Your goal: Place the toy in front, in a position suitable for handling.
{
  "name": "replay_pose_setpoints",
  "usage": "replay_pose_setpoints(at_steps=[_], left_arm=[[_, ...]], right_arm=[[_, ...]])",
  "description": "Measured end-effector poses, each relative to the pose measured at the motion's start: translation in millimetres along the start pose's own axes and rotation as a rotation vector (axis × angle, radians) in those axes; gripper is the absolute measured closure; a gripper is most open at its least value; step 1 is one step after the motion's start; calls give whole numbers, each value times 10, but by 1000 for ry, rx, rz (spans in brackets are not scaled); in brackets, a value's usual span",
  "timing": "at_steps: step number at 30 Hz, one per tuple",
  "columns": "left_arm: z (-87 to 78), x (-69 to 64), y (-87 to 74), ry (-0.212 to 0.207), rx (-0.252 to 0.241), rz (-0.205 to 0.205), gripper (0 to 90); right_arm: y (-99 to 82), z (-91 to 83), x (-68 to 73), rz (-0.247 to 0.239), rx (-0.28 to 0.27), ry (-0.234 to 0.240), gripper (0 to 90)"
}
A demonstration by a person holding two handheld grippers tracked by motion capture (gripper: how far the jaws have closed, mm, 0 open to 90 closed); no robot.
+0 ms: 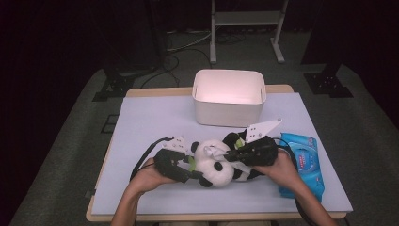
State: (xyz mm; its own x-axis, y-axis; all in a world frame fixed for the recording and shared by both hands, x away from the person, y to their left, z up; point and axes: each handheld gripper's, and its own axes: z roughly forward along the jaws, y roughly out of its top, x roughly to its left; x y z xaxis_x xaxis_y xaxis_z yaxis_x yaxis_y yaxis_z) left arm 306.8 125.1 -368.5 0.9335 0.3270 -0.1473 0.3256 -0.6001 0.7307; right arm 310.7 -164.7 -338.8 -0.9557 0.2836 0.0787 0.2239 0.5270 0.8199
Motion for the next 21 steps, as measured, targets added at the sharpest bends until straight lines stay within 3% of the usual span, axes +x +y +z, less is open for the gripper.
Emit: replay_pose_setpoints(at_steps=[5,9,21], left_arm=[[-19,-14,33,-13,-27,-10,428],[-17,-25,34,-2,-17,-1,427],[-8,20,4,8,-19,-26,415]], right_arm=[[41,51,158,-29,-24,40,846],[67,154,268,-73,3,66,846],[-116,91,237,-60,75,72,845]])
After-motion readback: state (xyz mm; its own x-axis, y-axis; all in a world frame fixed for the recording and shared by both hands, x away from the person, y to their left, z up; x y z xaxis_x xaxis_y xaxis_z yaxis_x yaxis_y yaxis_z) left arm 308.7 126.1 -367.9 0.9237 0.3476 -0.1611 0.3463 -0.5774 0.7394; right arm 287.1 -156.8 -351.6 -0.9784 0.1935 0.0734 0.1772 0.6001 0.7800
